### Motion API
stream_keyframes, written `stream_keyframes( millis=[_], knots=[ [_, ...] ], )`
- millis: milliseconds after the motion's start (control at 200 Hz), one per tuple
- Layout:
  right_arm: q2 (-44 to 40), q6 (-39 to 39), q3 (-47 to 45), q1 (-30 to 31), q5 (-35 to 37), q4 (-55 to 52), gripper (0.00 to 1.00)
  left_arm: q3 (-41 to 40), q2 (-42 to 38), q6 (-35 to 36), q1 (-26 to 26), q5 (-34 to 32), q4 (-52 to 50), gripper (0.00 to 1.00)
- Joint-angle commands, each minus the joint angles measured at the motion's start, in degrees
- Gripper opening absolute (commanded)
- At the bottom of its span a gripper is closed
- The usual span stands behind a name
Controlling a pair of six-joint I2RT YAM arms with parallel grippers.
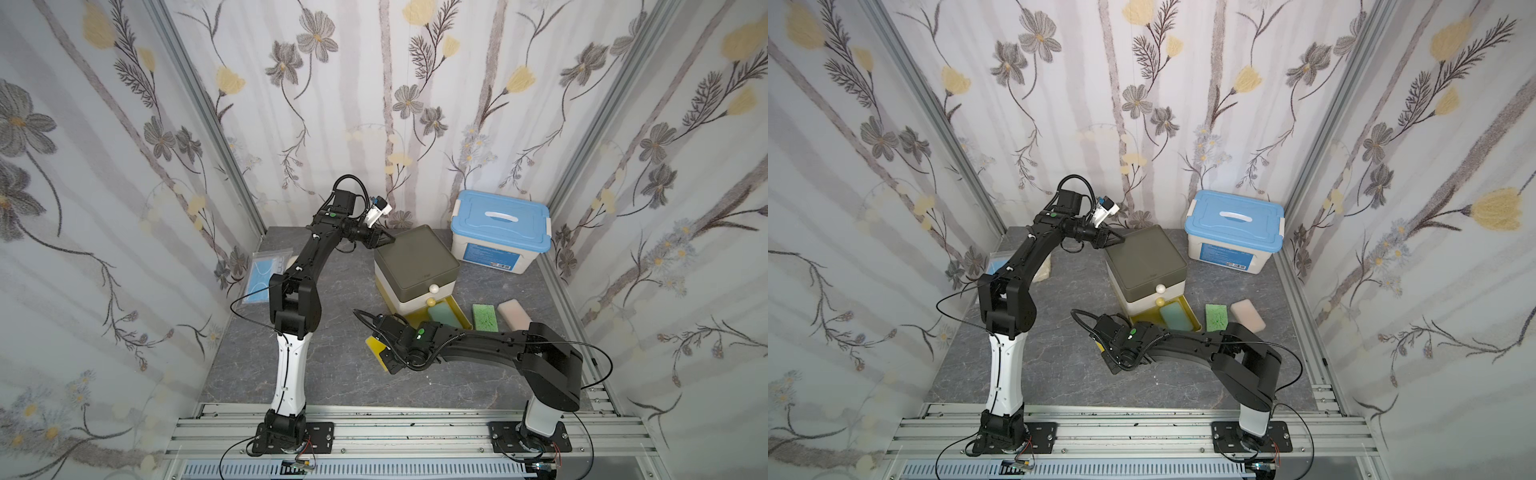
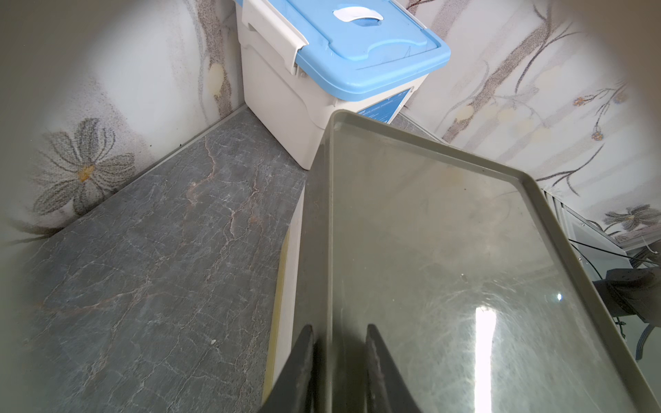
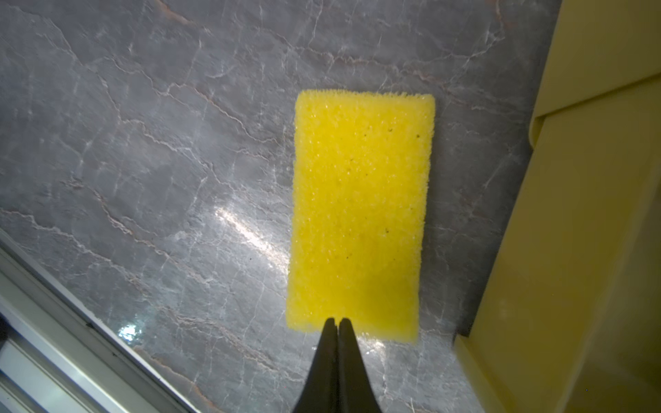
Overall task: Take the sponge out of the drawer
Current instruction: Move the sponge at the center of the board.
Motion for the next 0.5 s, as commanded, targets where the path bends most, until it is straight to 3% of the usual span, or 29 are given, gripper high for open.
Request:
stream_keyframes(
  millis=[0,495],
  knots=[
    [0.94,-0.04,-0.66,0.03,0.48,1.74,0.00,-0.83,0.87,1.80,-0.22,-2.59,-11.84,0.26],
    [5.49,0.21,5.23,1.17,-1.63,-0.60,0.00,-0.70,0.90,1.71,-0.35,-2.38,-11.80,0.26]
  ],
)
